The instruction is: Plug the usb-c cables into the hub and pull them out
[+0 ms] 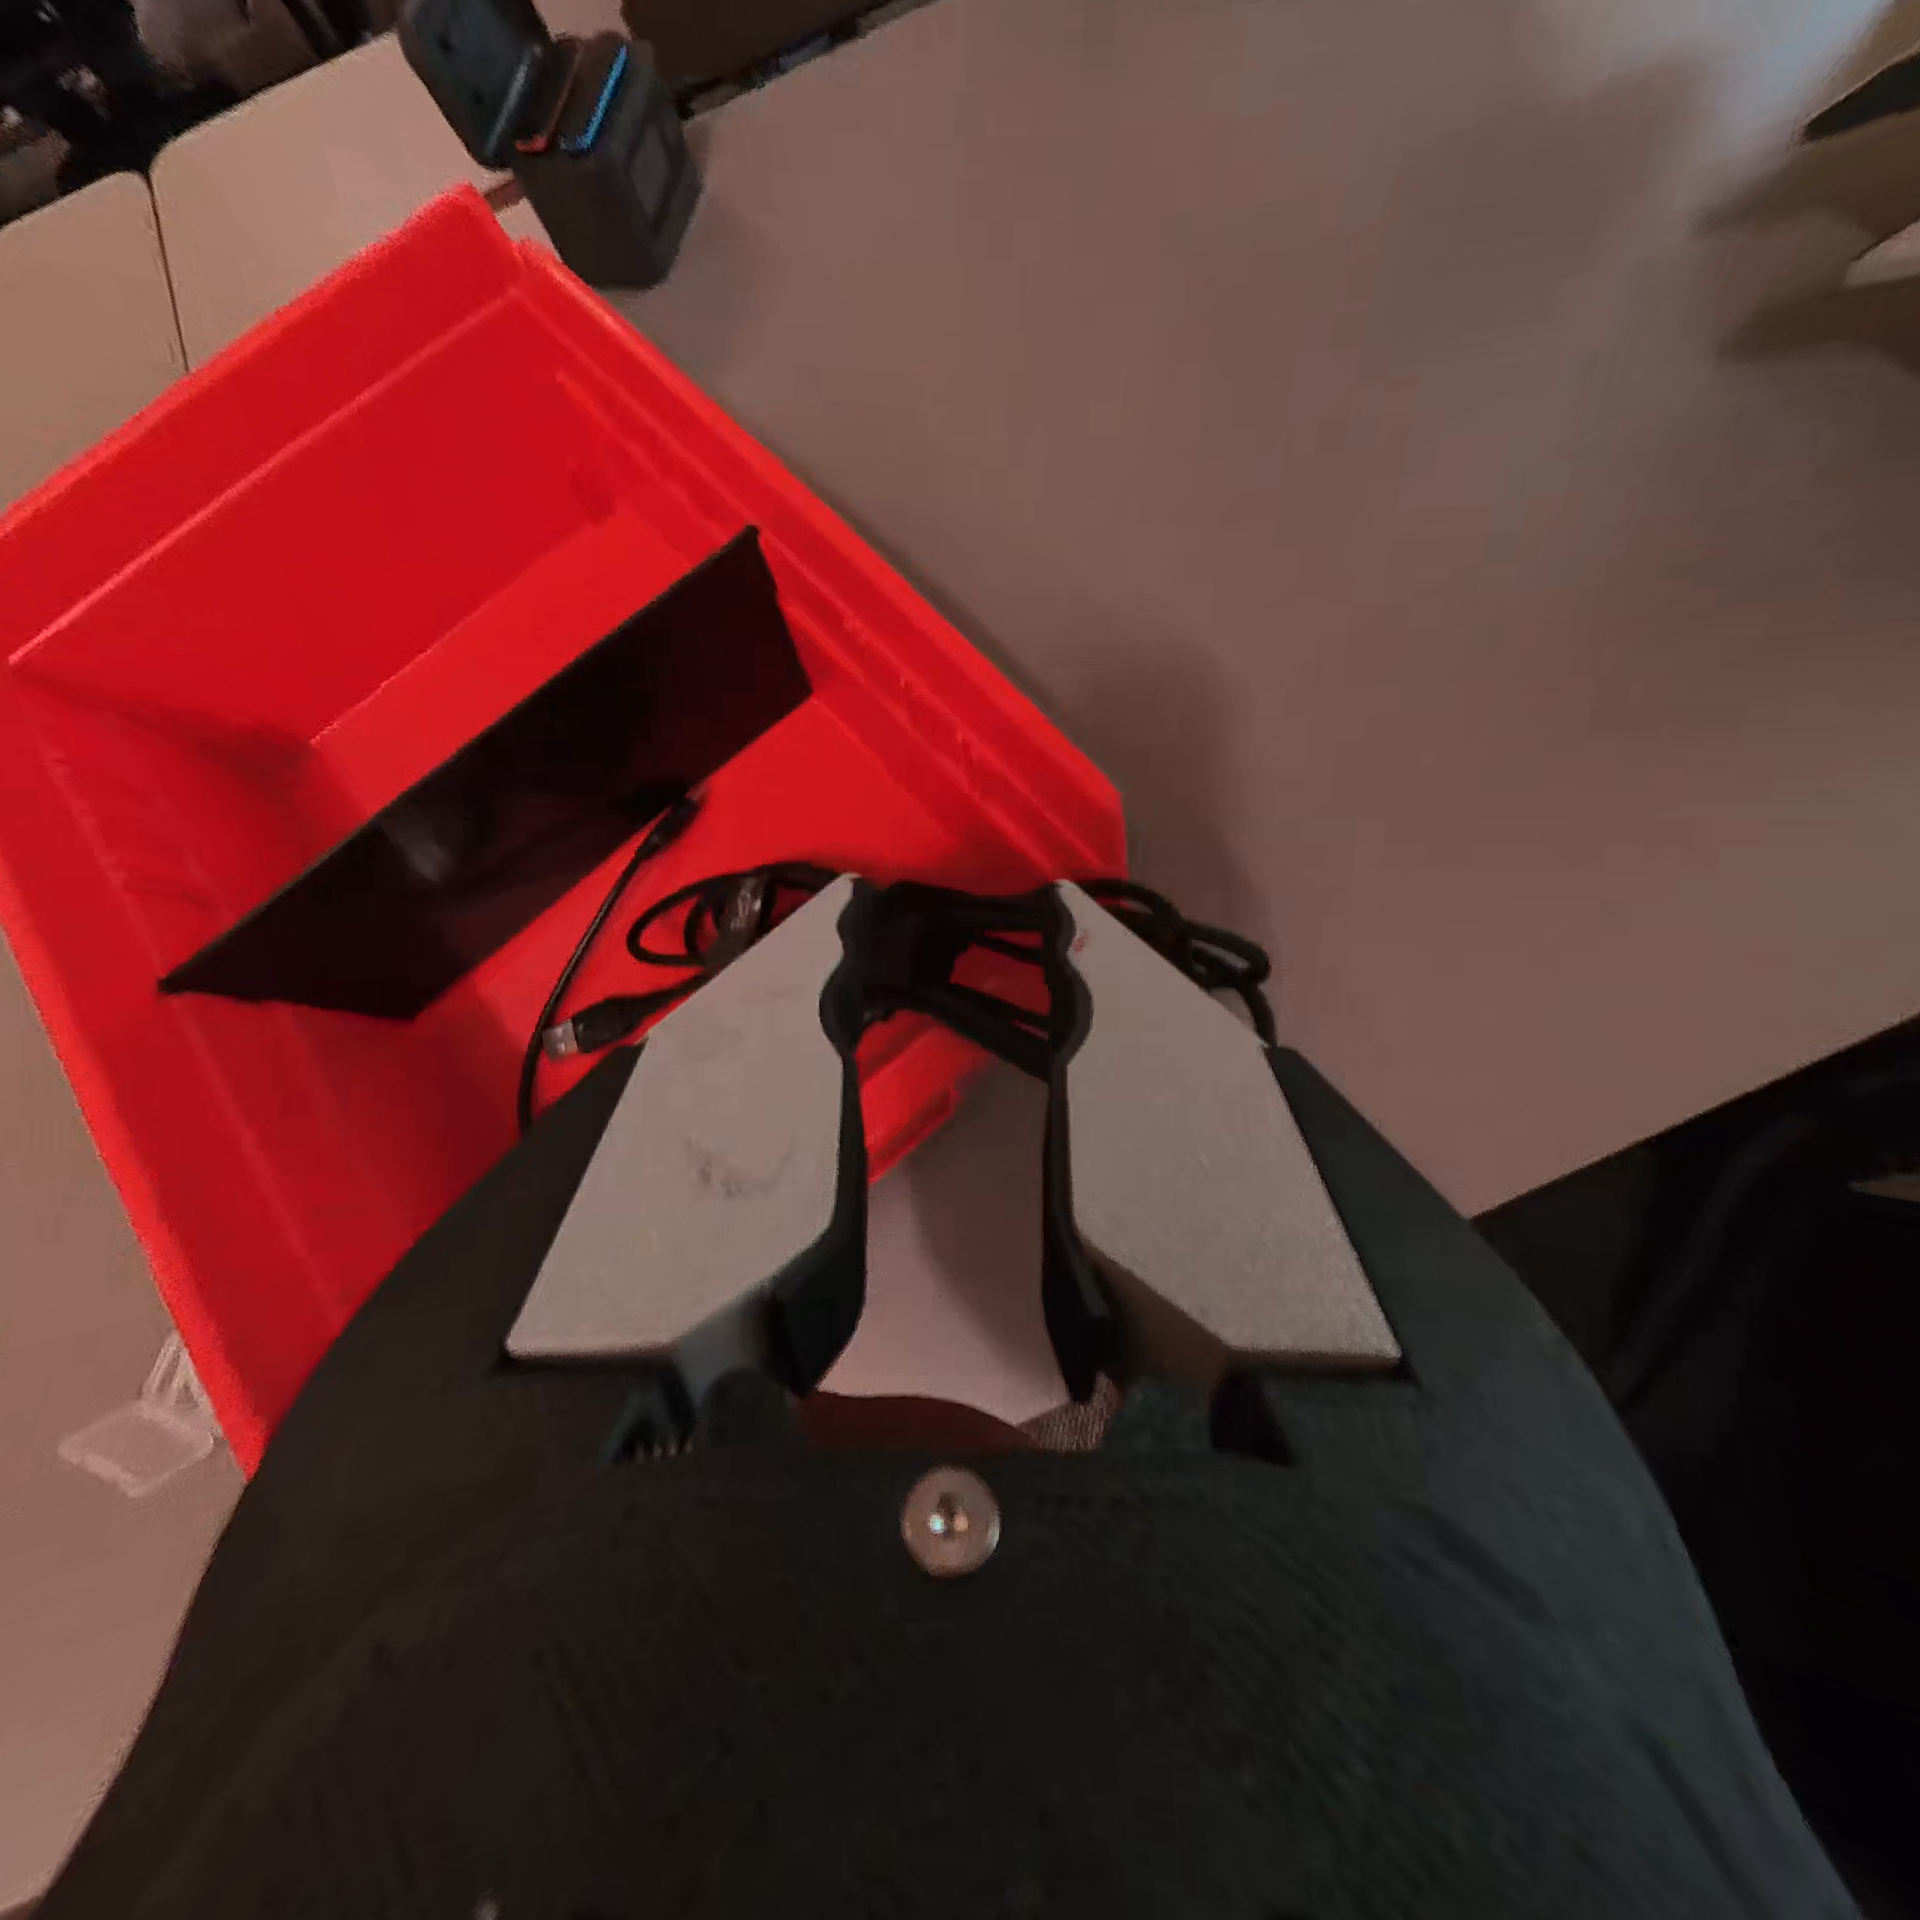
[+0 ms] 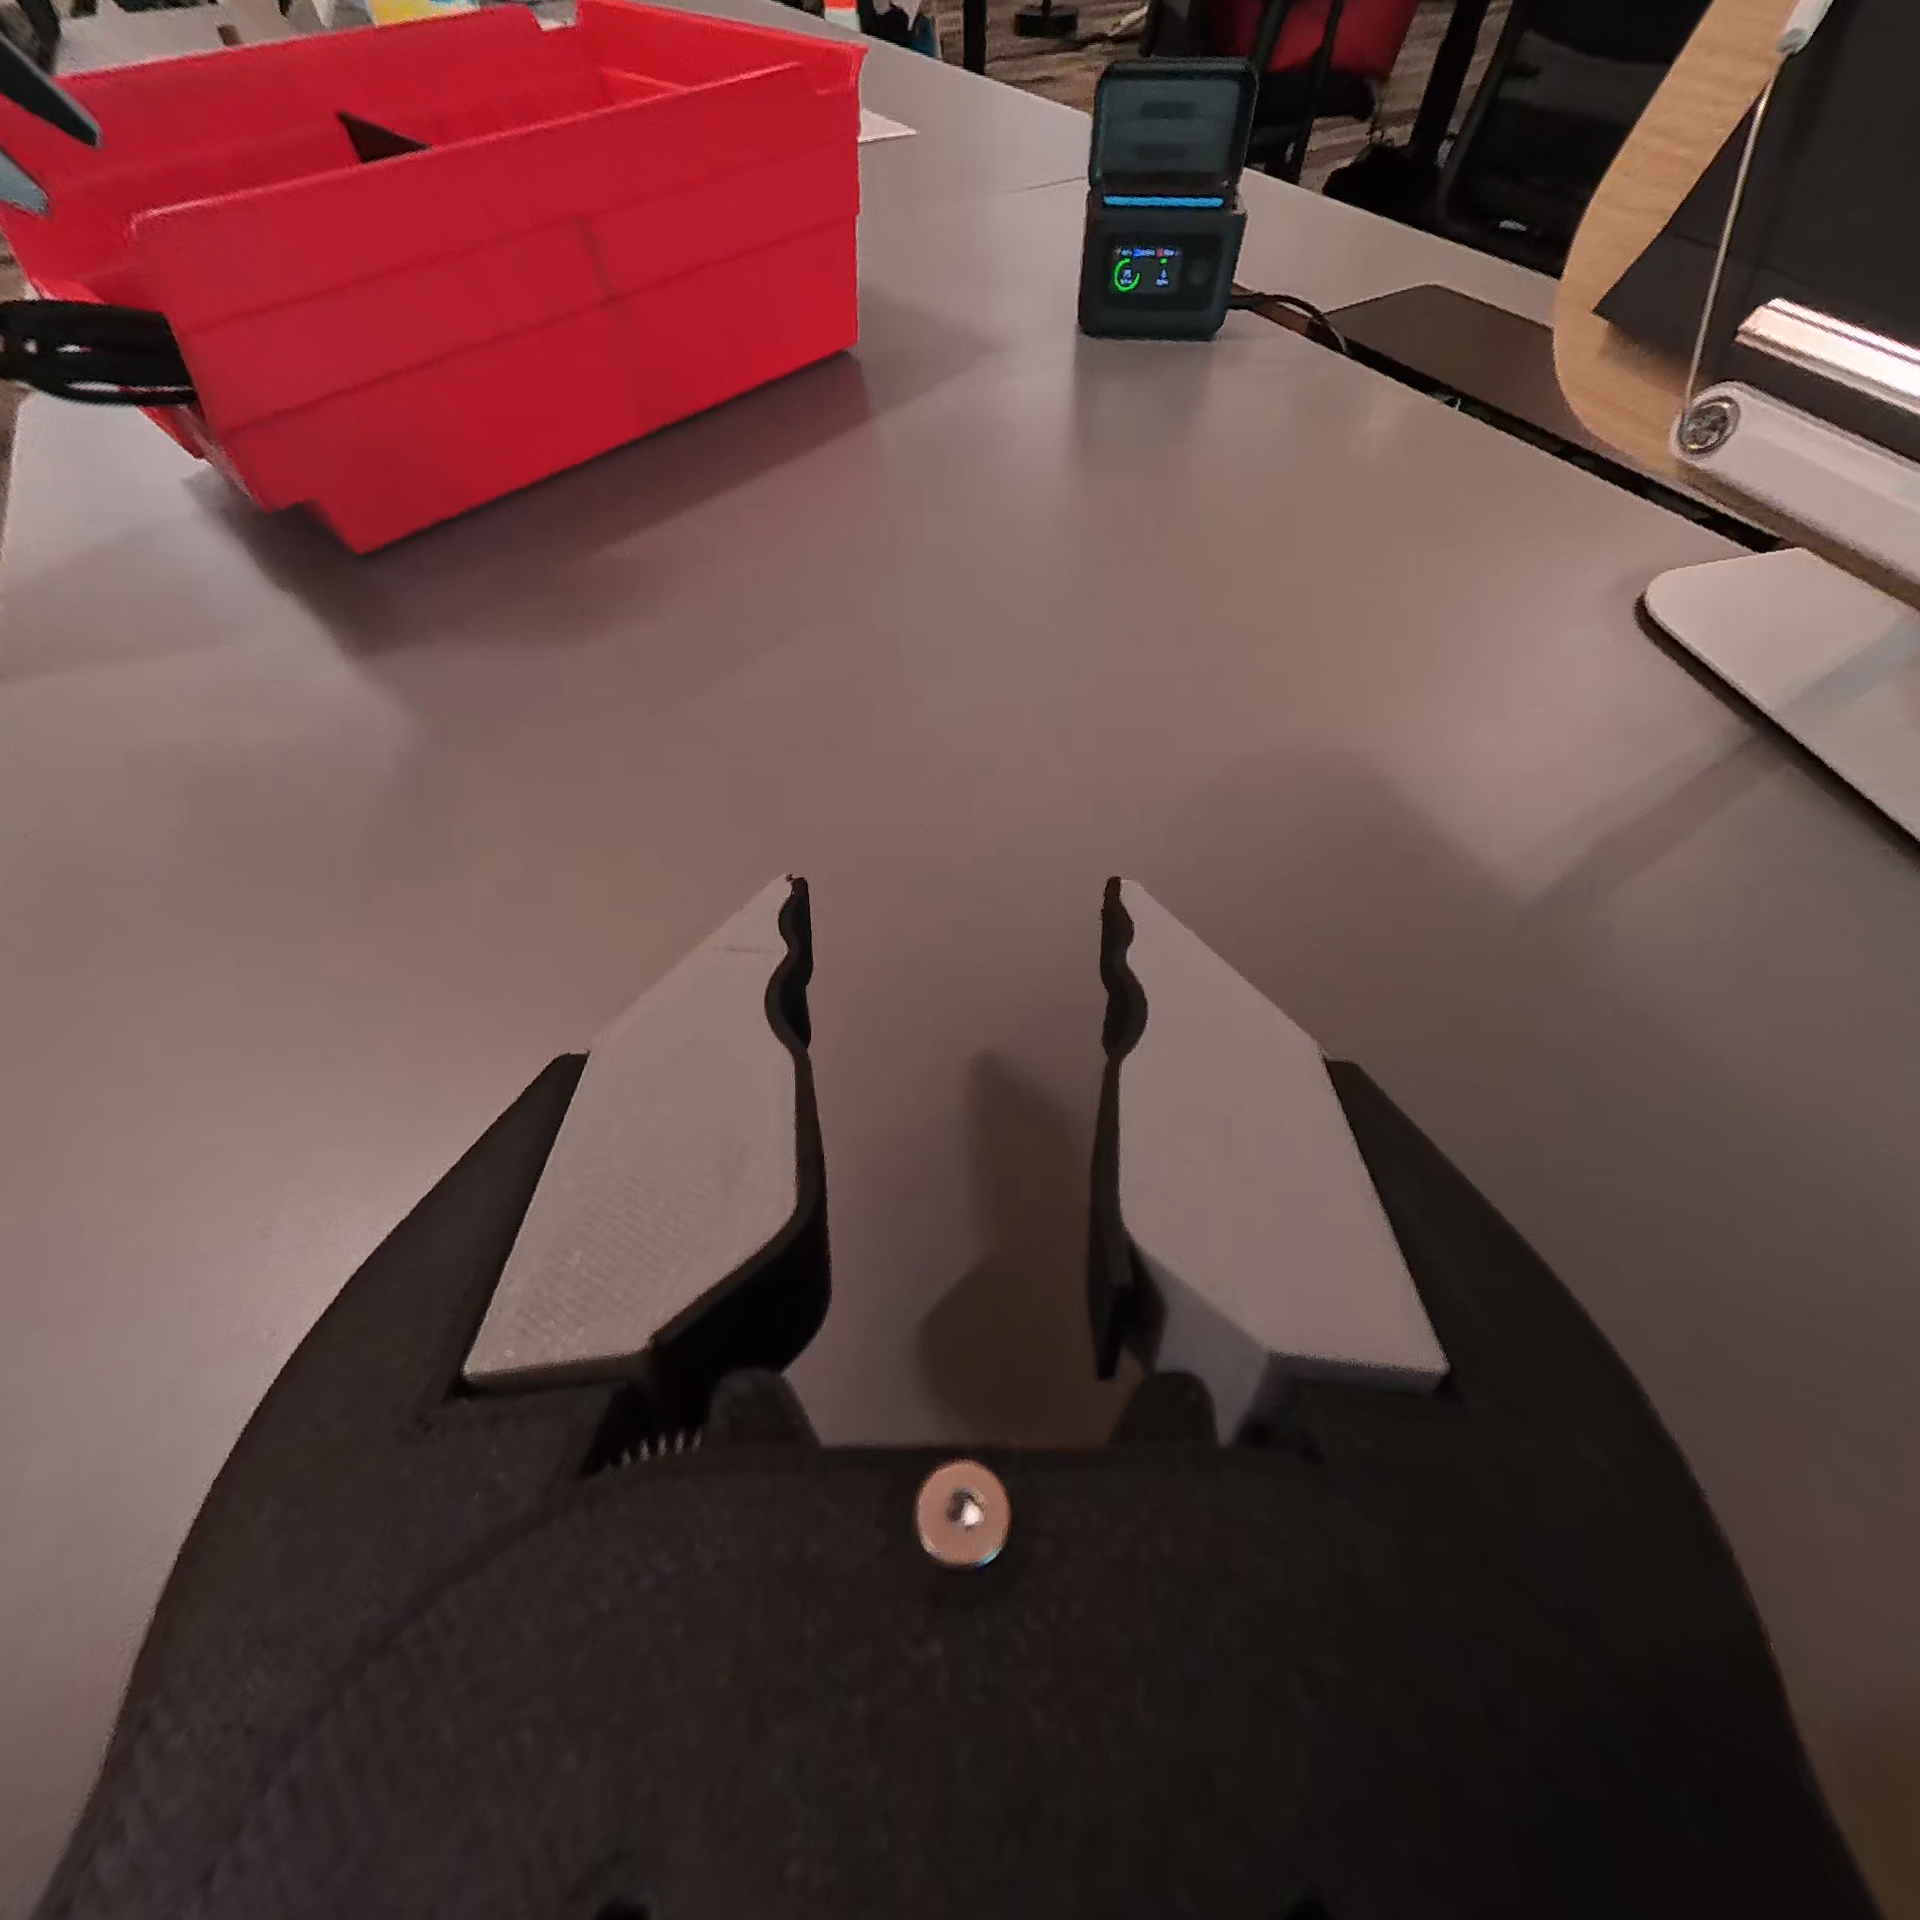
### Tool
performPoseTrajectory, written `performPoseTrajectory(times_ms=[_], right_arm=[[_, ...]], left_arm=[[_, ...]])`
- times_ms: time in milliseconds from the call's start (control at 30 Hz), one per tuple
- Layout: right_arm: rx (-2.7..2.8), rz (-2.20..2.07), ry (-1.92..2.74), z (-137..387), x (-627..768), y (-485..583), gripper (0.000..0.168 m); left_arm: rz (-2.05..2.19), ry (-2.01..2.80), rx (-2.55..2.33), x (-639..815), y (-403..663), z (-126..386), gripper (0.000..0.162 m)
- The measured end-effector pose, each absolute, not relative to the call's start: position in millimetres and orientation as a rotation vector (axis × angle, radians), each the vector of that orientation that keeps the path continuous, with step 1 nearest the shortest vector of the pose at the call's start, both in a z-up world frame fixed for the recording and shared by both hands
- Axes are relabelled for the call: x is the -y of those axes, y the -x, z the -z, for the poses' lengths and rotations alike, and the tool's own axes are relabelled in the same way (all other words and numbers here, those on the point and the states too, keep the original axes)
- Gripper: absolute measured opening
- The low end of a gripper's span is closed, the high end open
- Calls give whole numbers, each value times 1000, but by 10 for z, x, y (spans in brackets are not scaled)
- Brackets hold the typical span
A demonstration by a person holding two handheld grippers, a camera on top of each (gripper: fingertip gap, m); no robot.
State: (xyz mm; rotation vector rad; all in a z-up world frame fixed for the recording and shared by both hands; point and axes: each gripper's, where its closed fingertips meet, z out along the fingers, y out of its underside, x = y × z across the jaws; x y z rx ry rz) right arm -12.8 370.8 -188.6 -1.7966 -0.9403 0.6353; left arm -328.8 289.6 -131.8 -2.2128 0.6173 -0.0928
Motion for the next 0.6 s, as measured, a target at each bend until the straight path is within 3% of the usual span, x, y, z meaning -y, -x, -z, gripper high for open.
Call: performPoseTrajectory(times_ms=[300, 600], right_arm=[[922, -702, 1714, 1610, -2921, -119, 58], [651, -352, 1763, 1072, -2346, -1600, 62]], left_arm=[[-101, 2233, -625, -2954, 3078, 1600, 47], [-65, 2098, -481, -3004, 2900, 1534, 50]])
